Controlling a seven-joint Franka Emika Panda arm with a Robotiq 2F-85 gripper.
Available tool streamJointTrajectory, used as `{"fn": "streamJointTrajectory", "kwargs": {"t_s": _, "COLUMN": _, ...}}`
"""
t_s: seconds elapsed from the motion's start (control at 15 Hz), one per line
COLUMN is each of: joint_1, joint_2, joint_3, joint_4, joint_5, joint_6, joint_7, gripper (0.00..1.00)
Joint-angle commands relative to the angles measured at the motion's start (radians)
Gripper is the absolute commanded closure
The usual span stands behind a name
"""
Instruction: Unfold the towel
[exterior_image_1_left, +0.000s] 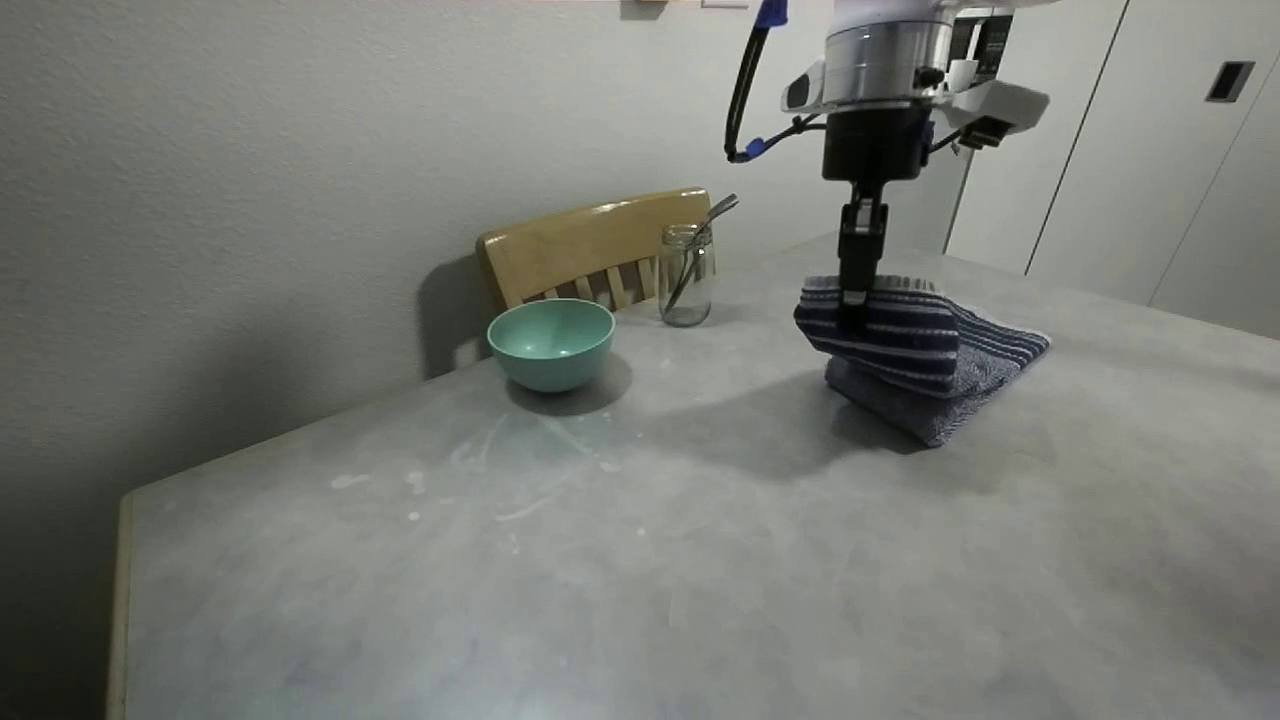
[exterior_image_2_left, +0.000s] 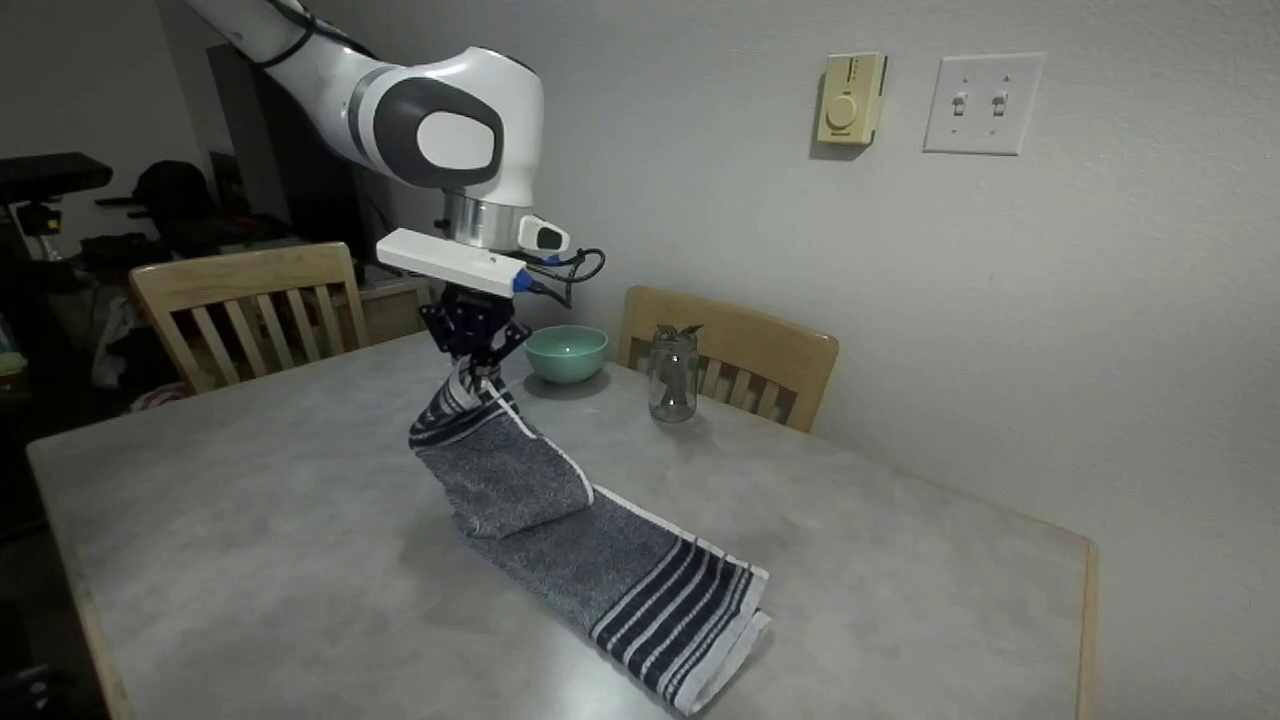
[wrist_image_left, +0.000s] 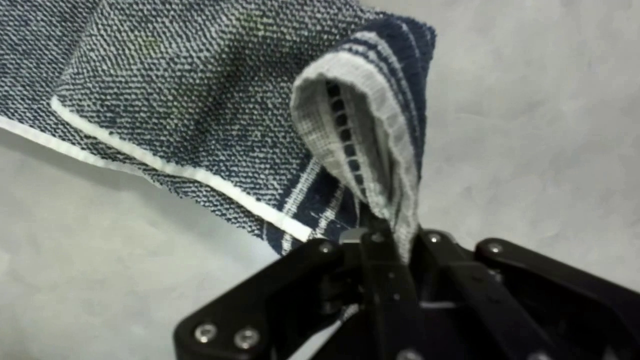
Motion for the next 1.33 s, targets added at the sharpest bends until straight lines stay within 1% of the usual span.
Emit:
{"fn": "streamJointTrajectory", "kwargs": {"t_s": 0.0, "joint_1": 0.025, "joint_2": 0.041, "joint_3": 0.018, "joint_4": 0.032, "joint_5": -0.067, "joint_6": 0.023, "joint_7": 0.044, "gripper": 0.98}}
{"fn": "streamJointTrajectory", "kwargs": {"t_s": 0.27, "joint_1": 0.051, "joint_2": 0.061, "joint_3": 0.044, "joint_4": 0.058, "joint_5": -0.096, "joint_6": 0.019, "joint_7": 0.062, "gripper": 0.98}}
{"fn": "streamJointTrajectory", "kwargs": {"t_s": 0.67, "joint_1": 0.084, "joint_2": 0.083, "joint_3": 0.090, "joint_4": 0.090, "joint_5": -0.093, "joint_6": 0.014, "joint_7": 0.048, "gripper": 0.98}}
{"fn": "streamJointTrajectory", "kwargs": {"t_s": 1.27, "joint_1": 0.108, "joint_2": 0.132, "joint_3": 0.106, "joint_4": 0.132, "joint_5": -0.105, "joint_6": 0.007, "joint_7": 0.045, "gripper": 0.98}}
